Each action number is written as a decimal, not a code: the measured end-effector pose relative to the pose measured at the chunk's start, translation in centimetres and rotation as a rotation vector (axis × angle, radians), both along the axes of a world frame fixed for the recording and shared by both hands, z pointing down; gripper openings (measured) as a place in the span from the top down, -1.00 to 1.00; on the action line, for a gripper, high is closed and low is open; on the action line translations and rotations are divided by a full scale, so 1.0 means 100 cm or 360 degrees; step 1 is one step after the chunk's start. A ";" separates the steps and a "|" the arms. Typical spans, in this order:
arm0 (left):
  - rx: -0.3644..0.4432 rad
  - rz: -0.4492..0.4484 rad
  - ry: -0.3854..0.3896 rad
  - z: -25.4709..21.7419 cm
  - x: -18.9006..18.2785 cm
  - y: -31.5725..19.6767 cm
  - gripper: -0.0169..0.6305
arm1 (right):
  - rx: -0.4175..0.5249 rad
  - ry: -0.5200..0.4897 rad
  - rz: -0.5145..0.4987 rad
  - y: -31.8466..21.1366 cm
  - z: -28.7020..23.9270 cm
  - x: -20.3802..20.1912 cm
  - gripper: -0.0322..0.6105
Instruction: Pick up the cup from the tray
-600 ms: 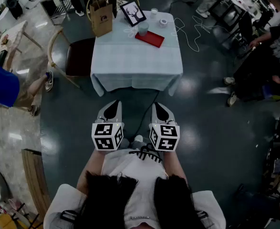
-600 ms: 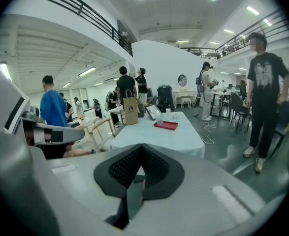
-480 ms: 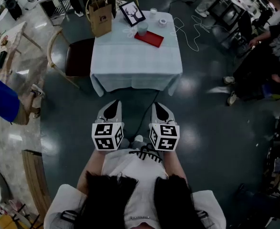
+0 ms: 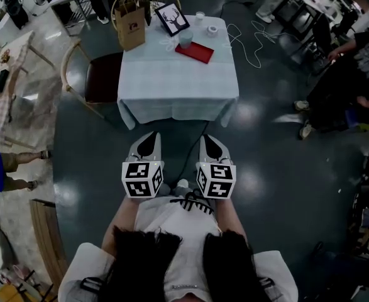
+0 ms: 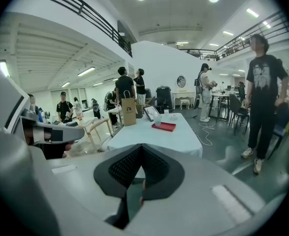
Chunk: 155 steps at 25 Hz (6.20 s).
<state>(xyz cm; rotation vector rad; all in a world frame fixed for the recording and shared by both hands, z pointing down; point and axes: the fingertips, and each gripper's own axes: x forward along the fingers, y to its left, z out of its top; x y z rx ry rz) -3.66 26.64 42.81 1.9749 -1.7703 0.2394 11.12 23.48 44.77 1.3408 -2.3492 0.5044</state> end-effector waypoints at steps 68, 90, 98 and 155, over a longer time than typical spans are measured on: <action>-0.0060 0.0170 0.0010 0.012 -0.096 -0.242 0.95 | 0.0109 -0.0198 0.0078 -0.234 -0.009 -0.102 0.08; -0.0047 0.0148 0.0084 0.019 -0.126 -0.302 0.95 | 0.0224 -0.0179 0.0065 -0.312 -0.012 -0.127 -0.15; -0.0053 0.0153 0.0119 0.026 -0.121 -0.345 0.95 | 0.0255 -0.0137 0.0039 -0.370 -0.003 -0.132 -0.33; -0.0486 -0.0148 0.0085 0.112 -0.150 -0.452 0.95 | -0.0070 0.0097 -0.0353 -0.537 0.151 -0.191 -0.40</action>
